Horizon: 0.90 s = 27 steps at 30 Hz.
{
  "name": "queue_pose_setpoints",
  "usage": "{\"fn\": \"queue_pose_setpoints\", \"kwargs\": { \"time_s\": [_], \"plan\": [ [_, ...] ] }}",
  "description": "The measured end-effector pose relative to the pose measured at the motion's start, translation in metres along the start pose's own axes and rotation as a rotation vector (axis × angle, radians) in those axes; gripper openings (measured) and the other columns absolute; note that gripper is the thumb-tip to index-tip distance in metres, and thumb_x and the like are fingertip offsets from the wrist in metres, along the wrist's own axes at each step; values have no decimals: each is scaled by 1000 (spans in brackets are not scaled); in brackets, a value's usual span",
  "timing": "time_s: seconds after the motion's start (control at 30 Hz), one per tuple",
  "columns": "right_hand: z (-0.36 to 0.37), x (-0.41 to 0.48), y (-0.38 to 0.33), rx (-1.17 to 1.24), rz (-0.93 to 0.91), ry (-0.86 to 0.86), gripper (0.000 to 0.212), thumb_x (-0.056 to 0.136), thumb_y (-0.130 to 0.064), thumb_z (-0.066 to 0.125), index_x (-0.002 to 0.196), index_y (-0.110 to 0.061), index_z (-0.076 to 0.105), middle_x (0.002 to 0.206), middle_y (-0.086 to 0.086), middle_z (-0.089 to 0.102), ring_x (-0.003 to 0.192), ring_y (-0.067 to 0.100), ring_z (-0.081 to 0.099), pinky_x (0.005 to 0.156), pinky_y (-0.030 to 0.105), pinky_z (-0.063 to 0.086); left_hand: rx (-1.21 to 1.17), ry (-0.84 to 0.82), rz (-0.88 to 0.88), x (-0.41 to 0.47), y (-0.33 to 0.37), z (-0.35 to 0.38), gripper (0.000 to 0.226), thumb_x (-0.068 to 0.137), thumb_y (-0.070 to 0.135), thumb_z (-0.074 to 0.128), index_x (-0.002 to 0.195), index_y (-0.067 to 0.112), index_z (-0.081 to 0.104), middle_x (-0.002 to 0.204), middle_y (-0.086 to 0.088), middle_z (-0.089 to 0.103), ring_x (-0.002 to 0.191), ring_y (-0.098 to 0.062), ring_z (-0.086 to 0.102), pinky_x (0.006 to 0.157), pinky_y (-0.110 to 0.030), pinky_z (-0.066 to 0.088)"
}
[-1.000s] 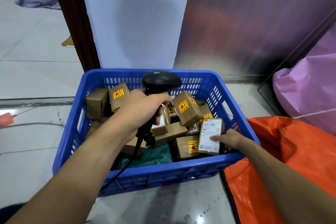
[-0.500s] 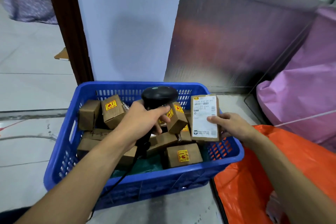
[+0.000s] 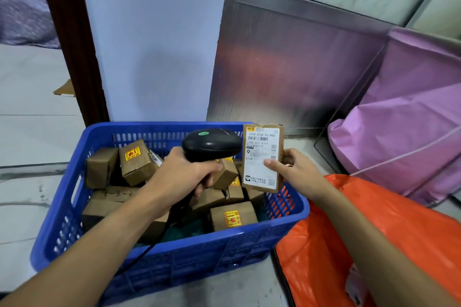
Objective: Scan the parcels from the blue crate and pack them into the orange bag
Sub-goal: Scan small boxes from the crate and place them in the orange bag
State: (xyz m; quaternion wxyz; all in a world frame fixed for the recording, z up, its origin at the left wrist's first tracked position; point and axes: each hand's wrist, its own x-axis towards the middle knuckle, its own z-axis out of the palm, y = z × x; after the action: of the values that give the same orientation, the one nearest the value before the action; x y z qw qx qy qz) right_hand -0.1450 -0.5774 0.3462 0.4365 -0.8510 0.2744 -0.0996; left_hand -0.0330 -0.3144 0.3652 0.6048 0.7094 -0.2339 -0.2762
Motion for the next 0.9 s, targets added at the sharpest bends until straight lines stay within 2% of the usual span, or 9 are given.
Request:
{"fn": "queue_pose_setpoints", "kwargs": {
  "time_s": [0.17,0.43,0.7,0.9],
  "plan": [
    [1,0,-3,-37,-12,-6,43,94,-43,70,126,-22,50,109,-11,68,92,5,71,65,17,56,18,5,-15,5,-4,0,26,93,23,73,104,-1,72,65,-8,63,57,-21,53,61,-31,49],
    [4,4,-2,-46,-7,-20,44,94,-44,70,126,-22,50,107,-13,68,91,4,71,68,19,57,-1,8,-36,11,-5,0,25,93,21,73,100,-3,72,62,-6,60,54,-19,53,57,-28,48],
    [4,5,-4,-40,2,-27,41,95,-41,69,127,-22,49,104,-14,66,88,3,70,61,15,54,39,2,1,13,-6,0,24,94,21,72,100,-2,72,61,-7,59,52,-18,52,54,-25,49],
    [2,2,-3,-44,-17,1,42,95,-42,69,126,-22,50,105,-15,67,90,2,70,61,14,54,63,12,-5,12,-8,0,24,93,22,73,94,-2,73,61,-6,60,53,-19,52,58,-28,49]
  ]
}}
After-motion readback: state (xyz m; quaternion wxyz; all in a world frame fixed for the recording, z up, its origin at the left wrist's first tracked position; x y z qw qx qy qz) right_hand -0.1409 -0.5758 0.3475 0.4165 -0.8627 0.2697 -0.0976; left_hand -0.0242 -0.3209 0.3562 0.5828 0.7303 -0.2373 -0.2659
